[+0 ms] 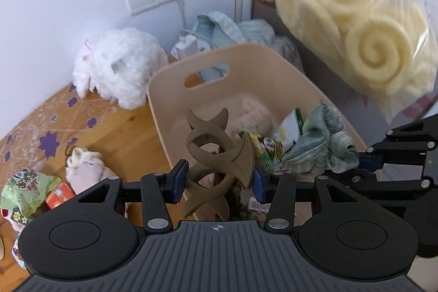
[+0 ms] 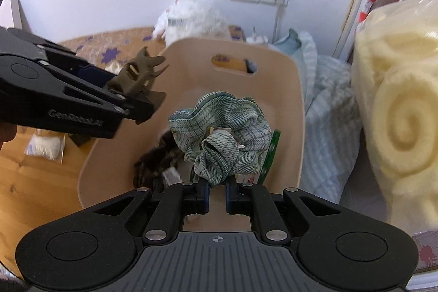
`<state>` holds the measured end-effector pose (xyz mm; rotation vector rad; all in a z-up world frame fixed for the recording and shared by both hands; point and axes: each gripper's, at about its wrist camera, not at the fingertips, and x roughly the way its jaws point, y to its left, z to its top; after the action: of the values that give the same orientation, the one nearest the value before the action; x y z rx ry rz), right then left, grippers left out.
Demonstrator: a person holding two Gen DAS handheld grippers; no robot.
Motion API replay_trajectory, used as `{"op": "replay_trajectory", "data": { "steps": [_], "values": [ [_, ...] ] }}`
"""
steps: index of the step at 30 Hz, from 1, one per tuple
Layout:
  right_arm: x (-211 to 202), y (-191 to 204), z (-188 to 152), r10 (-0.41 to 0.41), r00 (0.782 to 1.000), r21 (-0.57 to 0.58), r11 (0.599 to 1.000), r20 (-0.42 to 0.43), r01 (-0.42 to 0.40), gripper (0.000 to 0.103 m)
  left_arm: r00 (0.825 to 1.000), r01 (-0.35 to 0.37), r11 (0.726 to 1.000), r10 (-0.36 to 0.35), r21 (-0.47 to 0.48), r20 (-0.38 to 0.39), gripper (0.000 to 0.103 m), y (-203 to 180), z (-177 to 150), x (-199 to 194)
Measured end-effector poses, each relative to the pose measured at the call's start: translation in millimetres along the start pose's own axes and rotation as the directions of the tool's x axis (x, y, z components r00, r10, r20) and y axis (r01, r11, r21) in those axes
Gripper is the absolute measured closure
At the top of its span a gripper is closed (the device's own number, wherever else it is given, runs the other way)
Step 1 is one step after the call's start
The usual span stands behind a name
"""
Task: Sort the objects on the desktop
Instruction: 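Carry the hair clip and scrunchie to the basket and release both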
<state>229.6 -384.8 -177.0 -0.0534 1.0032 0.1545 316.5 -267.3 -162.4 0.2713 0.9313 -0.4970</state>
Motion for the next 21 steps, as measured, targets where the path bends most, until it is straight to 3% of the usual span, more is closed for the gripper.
{"op": "replay_trajectory", "data": {
  "steps": [2, 5, 7, 9, 11, 14, 21],
  "values": [
    [7.7, 1.3, -2.4, 0.012, 0.999, -0.003, 1.0, -0.03, -0.012, 0.088, 1.0, 0.006, 1.0, -0.006, 0.007, -0.021, 0.054, -3.9, -3.1, 6.1],
    [14.5, 2.3, -3.2, 0.012, 0.999, -0.006, 1.0, -0.053, -0.013, 0.066, 0.998, 0.037, 0.999, -0.036, 0.027, -0.054, 0.054, -7.7, -5.3, 12.0],
    [14.1, 4.5, -3.3, 0.001, 0.998, -0.015, 1.0, -0.055, -0.002, 0.059, 0.998, 0.036, 0.999, -0.034, 0.039, -0.046, 0.053, -8.9, -9.0, 10.7],
    [14.5, 6.2, -2.6, -0.022, 0.999, -0.018, 1.0, -0.05, 0.021, 0.039, 0.999, 0.034, 0.999, -0.032, 0.042, -0.042, 0.037, -8.2, -11.3, 8.3],
    [13.0, 6.7, -2.1, -0.032, 0.998, -0.01, 0.999, -0.048, 0.031, 0.035, 0.999, 0.026, 0.999, -0.025, 0.035, -0.037, 0.028, -5.1, -13.0, 5.1],
    [10.6, 8.1, -0.2, -0.03, 0.999, 0.021, 0.999, -0.043, 0.031, 0.023, 0.998, 0.04, 0.999, -0.039, 0.015, -0.039, 0.027, 5.9, -16.6, -0.6],
    [6.0, 24.2, 14.7, -0.05, 0.999, 0.056, 0.997, -0.019, 0.051, 0.006, 1.0, 0.007, 0.998, -0.007, -0.067, -0.011, 0.027, 55.6, -33.1, -25.0]
  ]
}}
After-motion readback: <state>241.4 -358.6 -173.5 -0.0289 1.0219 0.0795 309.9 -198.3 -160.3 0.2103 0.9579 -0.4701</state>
